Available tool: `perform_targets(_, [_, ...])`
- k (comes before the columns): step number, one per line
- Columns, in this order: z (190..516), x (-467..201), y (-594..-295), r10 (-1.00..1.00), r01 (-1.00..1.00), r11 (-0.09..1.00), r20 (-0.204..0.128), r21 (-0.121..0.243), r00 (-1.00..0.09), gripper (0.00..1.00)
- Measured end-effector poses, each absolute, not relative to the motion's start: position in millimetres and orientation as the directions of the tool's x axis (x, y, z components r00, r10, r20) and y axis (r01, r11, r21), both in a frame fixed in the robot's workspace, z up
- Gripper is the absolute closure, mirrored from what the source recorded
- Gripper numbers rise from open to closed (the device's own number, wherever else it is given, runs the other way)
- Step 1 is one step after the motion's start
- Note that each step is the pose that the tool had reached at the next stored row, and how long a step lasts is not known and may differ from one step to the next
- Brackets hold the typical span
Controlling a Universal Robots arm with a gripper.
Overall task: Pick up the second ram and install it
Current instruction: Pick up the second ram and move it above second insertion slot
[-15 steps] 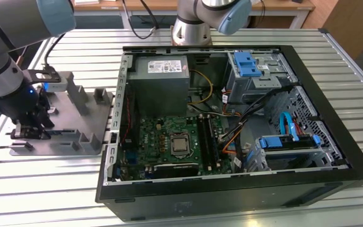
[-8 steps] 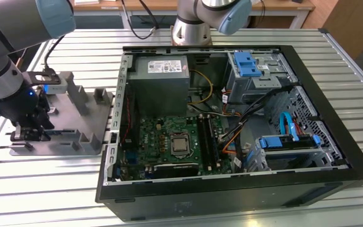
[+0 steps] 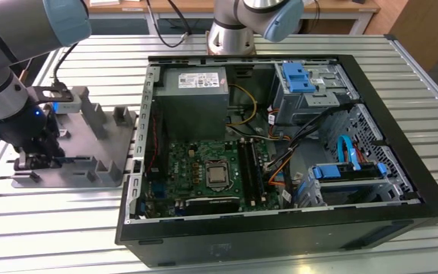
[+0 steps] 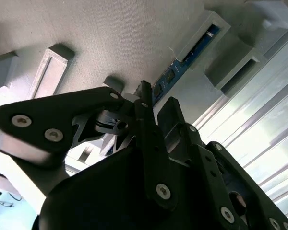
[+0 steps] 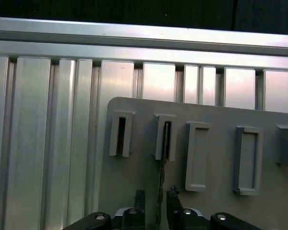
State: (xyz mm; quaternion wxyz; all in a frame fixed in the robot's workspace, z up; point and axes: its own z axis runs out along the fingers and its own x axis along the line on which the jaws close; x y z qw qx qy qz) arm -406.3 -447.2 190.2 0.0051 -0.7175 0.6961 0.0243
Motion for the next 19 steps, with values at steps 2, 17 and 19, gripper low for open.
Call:
perform_targets(2, [190.2, -406.3, -447.3, -0.999, -0.999, -0.031, -0.042, 0.027, 0.03, 0.72])
perform_targets(17, [190.2, -406.3, -447.5, -0.999, -0.999, -0.031, -0.043, 0.027, 0.03, 0.86])
perform_targets(19, [190.2, -406.3, -447.5, -0.999, -0.999, -0.031, -0.043, 0.027, 0.03, 0.86])
